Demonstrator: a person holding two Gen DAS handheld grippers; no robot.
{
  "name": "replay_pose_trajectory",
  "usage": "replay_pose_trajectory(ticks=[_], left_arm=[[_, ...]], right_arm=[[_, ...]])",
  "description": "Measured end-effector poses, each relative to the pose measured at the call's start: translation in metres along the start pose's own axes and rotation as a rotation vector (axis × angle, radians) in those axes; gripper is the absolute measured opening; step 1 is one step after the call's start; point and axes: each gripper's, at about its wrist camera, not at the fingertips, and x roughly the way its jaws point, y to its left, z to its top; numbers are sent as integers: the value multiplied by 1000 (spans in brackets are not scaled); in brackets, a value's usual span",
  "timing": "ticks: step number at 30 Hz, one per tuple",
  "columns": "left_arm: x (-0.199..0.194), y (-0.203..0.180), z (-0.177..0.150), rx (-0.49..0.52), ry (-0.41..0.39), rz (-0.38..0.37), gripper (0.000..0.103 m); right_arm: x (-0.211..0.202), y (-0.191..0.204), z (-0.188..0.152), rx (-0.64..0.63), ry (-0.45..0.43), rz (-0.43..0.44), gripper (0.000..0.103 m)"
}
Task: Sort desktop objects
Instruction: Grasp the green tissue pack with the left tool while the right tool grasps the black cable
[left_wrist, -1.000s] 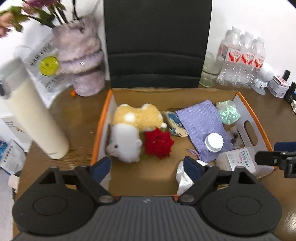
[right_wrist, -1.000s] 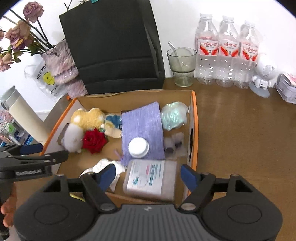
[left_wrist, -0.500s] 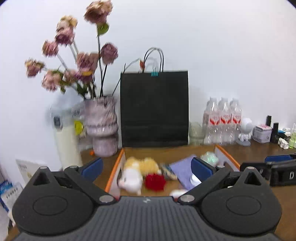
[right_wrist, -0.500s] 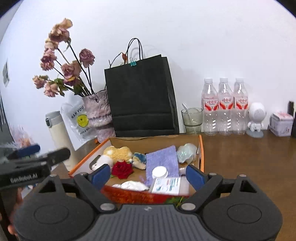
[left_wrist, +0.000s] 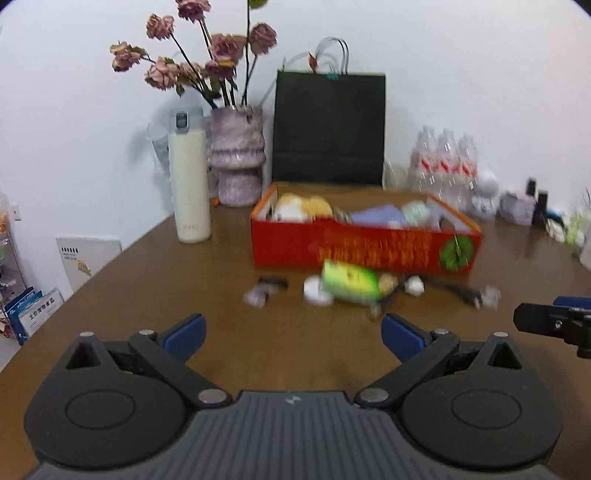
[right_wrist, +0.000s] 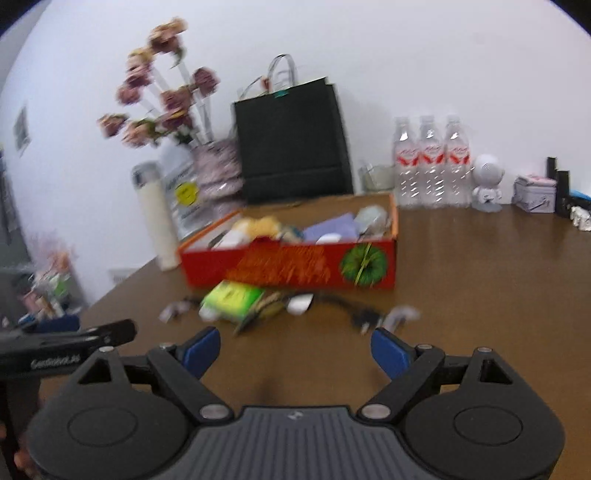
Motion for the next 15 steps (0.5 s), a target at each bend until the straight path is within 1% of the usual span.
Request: replay_pose_trajectory(ticks=[2, 4, 6, 8, 9, 10, 13, 14, 15], left_arm=[[-7, 0, -8, 11, 42, -11, 103], [-14, 1, -12, 15, 59, -39, 103], [-15, 1, -12, 21, 59, -53, 103], [-9, 0, -9, 30, 61, -53, 103], [-4, 0, -8, 36, 64, -54, 103], [1, 1, -6, 40, 64, -51, 103], [19, 8, 4, 29, 79, -46, 101], [28, 12, 8, 16, 89, -49, 99], [37, 14, 13, 2, 100, -57, 98]], right_arm=[[-8, 2, -14, -9, 27, 9, 88], [-15, 3, -27, -26, 43, 33, 88], [-17, 5, -31, -43, 64, 63, 81], [-16, 5, -30, -50, 68, 76, 71], [-14, 7, -27, -53, 66, 75, 68], [-12, 7, -25, -55, 66, 76, 63], [1, 4, -20, -59, 97, 70, 52], [7, 2, -17, -58, 106, 64, 48], [13, -1, -14, -47, 115, 63, 47]])
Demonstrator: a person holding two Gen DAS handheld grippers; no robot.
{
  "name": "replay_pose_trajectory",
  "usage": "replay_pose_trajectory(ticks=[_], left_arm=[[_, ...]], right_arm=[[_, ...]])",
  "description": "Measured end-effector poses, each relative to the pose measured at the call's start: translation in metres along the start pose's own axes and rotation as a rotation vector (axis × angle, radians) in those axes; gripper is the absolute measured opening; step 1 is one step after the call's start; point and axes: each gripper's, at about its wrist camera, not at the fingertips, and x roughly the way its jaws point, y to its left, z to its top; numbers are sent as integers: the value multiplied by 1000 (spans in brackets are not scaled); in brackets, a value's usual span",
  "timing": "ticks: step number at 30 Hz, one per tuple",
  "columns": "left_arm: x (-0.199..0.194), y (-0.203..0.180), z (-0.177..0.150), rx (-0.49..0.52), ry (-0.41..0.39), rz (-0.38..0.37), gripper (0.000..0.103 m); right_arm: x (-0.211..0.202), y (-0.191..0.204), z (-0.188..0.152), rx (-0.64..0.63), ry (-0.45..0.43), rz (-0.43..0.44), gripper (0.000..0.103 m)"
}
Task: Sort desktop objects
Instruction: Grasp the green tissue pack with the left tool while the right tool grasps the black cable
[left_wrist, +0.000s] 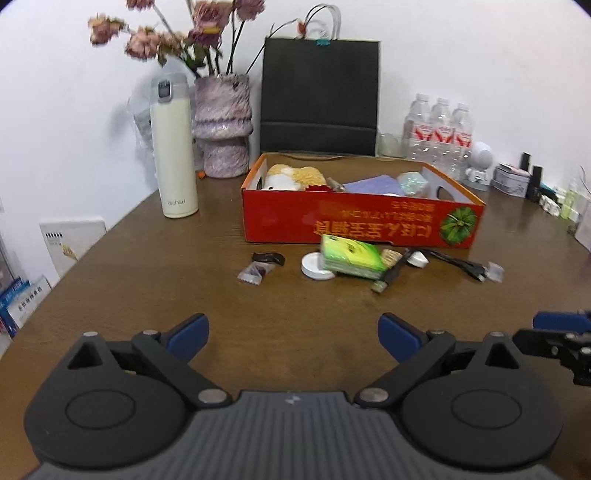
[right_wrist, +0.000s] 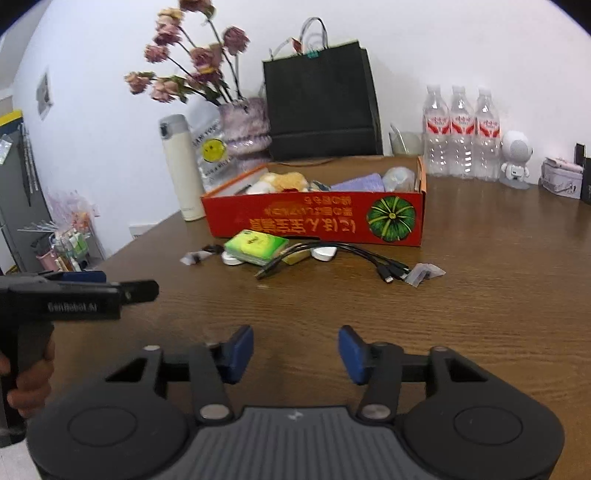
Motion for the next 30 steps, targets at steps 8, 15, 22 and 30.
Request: replay_pose_trajectory(ticks=[8, 15, 22, 30], left_arm=[[90, -27, 58, 36, 35, -106, 78], [143, -36, 68, 40, 126, -149, 44], [119, -16, 69, -60, 80, -206, 13], [58, 22, 61, -192, 27, -285, 11]], right_arm=[[50, -20, 38, 118, 27, 52, 40], [94, -30, 65, 215, 21, 111, 36], [152, -19, 86, 311, 75, 66, 30], [148, 9, 71, 97, 54, -121, 6]])
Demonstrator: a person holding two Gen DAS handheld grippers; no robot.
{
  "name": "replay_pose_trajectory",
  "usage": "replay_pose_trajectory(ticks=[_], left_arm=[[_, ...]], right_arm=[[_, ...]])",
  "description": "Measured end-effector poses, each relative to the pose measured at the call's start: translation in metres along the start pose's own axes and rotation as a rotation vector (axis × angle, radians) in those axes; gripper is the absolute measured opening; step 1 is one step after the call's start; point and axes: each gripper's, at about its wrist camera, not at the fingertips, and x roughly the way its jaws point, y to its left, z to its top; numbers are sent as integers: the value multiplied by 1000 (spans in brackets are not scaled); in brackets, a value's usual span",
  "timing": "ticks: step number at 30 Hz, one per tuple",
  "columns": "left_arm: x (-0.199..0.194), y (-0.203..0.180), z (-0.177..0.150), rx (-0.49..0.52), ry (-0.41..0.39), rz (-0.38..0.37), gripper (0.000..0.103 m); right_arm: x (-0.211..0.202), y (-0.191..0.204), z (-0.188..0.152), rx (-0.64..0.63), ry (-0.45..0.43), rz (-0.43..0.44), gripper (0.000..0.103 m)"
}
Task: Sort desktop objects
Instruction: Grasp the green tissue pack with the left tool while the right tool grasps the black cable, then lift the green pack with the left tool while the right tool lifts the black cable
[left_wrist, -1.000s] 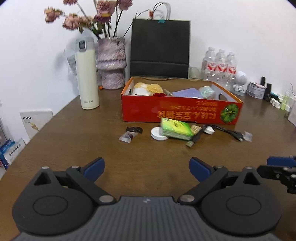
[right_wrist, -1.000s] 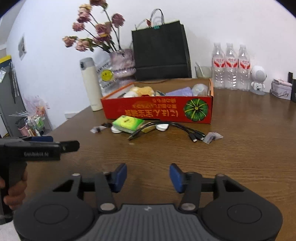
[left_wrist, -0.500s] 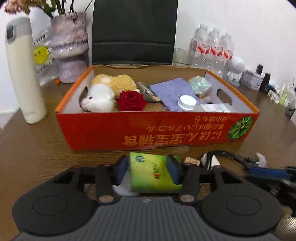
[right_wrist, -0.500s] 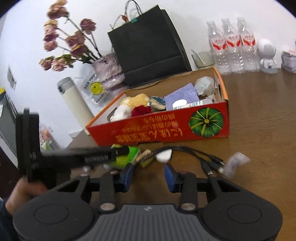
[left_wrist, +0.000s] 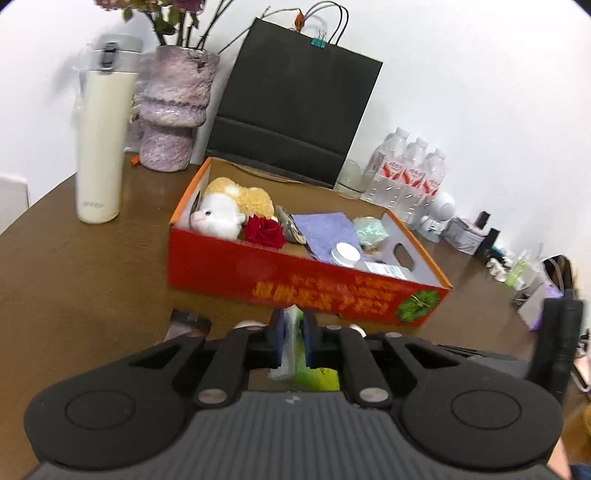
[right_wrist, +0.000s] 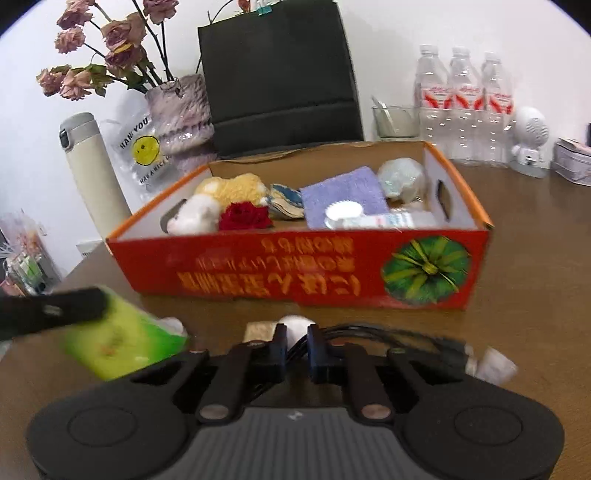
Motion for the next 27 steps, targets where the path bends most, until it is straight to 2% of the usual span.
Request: replay_pose_trajectory(ticks=[2, 5, 9, 13, 14, 17, 20, 22, 24, 25, 26, 27], left_arm=[[-17, 6, -13, -42, 12, -13, 11], [-34, 10, -36, -83, 38, -20, 11], [-44, 13, -61, -75, 95, 9, 11], [-55, 10, -70, -54, 105, -9, 11], [-57, 8, -72, -42, 105, -4, 11], [-59, 5, -81, -26, 115, 8, 11], [-66, 1, -90, -31, 110, 1, 11], [-72, -3, -94, -18, 100, 8, 11], [-75, -4, -99, -10, 101, 28, 11], [-75, -5, -101, 2, 113, 39, 8], [-74, -7, -104, 27, 126, 50, 8], [-74, -12, -108, 73, 137, 61, 8]], right_arm=[[-6, -2, -7, -7, 11, -7, 3], [-27, -8, -18, 6, 29, 30, 2], [-61, -9, -47, -52, 62, 54, 2], [-108, -11, -76, -99, 80, 75, 2], [-121, -13, -82, -103, 75, 95, 4], [-145, -15, -94, -106, 70, 73, 14], [-144, -13, -97, -106, 79, 66, 28], [-138, -9, -97, -104, 84, 87, 32], [-130, -2, -98, -144, 94, 58, 32], [-129, 2, -100, -172, 84, 41, 26], [-128, 6, -101, -198, 82, 24, 7], [-131, 8, -103, -216, 79, 18, 7]])
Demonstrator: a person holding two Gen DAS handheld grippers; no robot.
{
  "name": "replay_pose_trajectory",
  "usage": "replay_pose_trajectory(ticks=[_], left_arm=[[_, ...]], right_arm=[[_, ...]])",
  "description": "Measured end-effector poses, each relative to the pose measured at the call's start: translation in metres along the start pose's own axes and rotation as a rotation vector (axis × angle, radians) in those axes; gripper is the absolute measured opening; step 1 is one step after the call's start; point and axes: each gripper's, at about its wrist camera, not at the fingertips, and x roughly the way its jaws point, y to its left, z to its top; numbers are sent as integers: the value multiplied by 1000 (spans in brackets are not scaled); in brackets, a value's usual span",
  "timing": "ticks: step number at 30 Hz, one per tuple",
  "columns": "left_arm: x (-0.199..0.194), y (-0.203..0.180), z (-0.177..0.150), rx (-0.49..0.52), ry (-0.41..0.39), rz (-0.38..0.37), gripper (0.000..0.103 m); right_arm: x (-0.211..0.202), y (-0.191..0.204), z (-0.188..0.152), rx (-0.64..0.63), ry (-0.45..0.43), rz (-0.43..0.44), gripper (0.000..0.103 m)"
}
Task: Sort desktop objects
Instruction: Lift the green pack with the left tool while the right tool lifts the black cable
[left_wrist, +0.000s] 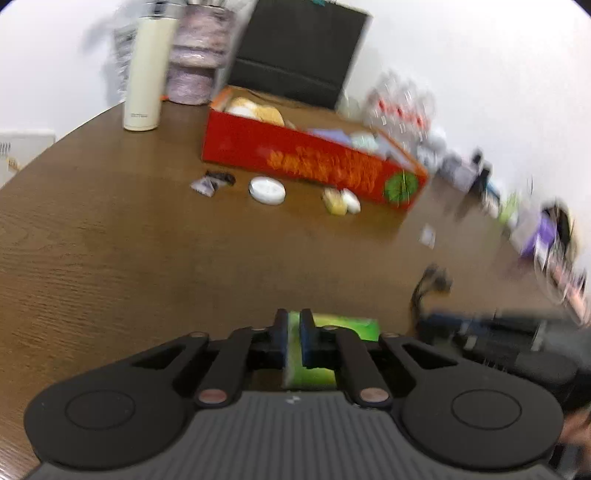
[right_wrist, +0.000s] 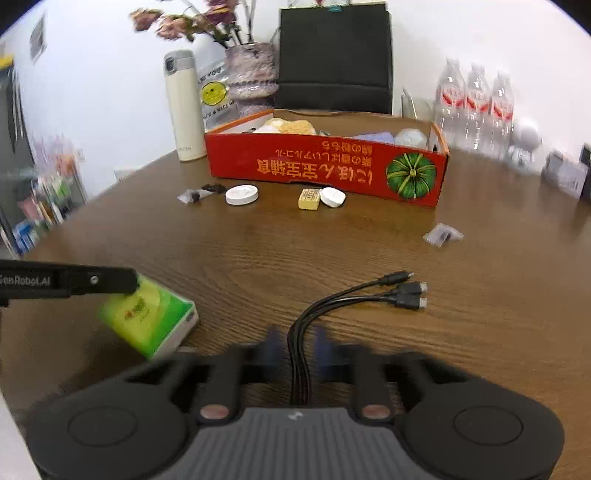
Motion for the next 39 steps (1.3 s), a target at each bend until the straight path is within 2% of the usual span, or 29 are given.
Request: replay_pose_trajectory(ticks=[1, 3, 4, 5, 8, 10, 12, 13, 14, 16, 19, 21, 24, 26, 27, 28, 29, 31, 34, 37, 39], left_arm=[[-2, -5, -4, 39, -13, 24, 13], [-10, -14, -11, 122, -36, 61, 36], [-14, -16, -13, 155, -53, 42, 59], [-19, -17, -15, 181, -73, 6, 72], [-23, -20, -11, 288, -62, -124, 86], [-13, -25, -6, 401, -57, -195, 90], [5, -27, -6, 488, -54, -260, 90], [16, -29, -6, 507, -25, -248, 88], [27, -34, -5, 512, 21, -190, 78], [31, -40, -8, 477, 62, -148, 79], [20, -46, -16, 459, 82, -170, 80], [21, -47, -15, 450, 93, -185, 80], [24, -45, -10, 449, 103, -168, 78], [22, -43, -12, 450, 100, -177, 75], [21, -43, -12, 451, 90, -180, 74], [19, -44, -13, 447, 76, -178, 69], [17, -44, -13, 438, 58, -178, 58], [13, -45, -10, 407, 31, -172, 45], [14, -43, -5, 345, -3, -160, 36], [12, -37, -1, 275, -16, -142, 33], [5, -33, 0, 257, -30, -129, 34]], right_arm=[[-1, 1, 0, -1, 1, 9, 6], [-8, -2, -3, 21, -18, 29, 4], [-14, -3, -3, 27, -45, 25, 4], [-19, -4, -3, 32, -62, 27, 4], [-37, -13, 5, 59, -114, 49, 4], [-47, -19, 11, 80, -142, 69, 3], [-54, -24, 15, 100, -161, 102, 3], [-56, -26, 16, 110, -168, 114, 3], [-58, -27, 18, 117, -173, 130, 2], [-63, -27, 19, 117, -188, 132, 2], [-68, -30, 20, 124, -203, 131, 2], [-62, -34, 20, 126, -183, 126, 2], [-41, -37, 16, 138, -113, 131, 4], [-30, -37, 10, 139, -92, 129, 12], [-24, -37, 7, 145, -79, 128, 12], [-17, -38, 4, 158, -60, 136, 12], [-12, -39, 2, 173, -47, 141, 12], [-3, -37, -2, 178, -32, 148, 12], [5, -33, -1, 173, -24, 154, 12], [10, -29, 6, 166, -17, 149, 15], [12, -27, 12, 169, -24, 145, 25]])
